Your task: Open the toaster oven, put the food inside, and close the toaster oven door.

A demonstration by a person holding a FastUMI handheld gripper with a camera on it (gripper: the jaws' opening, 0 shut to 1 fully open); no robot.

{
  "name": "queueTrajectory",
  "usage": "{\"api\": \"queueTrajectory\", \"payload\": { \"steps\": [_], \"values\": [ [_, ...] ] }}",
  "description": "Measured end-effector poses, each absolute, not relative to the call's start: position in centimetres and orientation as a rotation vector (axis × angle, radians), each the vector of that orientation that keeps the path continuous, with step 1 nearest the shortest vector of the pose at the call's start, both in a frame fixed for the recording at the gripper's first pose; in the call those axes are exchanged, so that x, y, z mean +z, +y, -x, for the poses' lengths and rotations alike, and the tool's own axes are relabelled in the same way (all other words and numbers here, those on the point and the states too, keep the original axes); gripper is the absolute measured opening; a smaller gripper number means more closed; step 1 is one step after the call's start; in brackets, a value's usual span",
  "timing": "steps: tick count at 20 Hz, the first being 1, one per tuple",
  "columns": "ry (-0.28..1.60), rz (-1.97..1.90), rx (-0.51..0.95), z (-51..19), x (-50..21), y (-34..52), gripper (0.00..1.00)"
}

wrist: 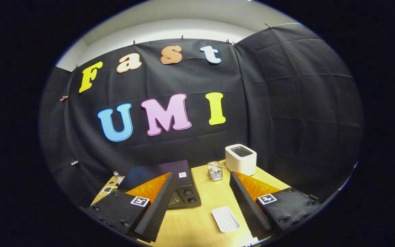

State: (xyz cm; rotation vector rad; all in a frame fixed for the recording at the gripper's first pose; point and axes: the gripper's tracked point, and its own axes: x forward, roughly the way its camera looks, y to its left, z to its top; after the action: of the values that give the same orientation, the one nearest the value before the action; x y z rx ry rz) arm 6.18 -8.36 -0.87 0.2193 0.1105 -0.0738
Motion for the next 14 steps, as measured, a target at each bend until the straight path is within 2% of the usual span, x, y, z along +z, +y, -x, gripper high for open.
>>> {"api": "queueTrajectory", "payload": {
  "steps": [14],
  "values": [
    [0.169, -0.193, 0.087, -9.2, 0.0, -2.8, 0.98]
  ]
}}
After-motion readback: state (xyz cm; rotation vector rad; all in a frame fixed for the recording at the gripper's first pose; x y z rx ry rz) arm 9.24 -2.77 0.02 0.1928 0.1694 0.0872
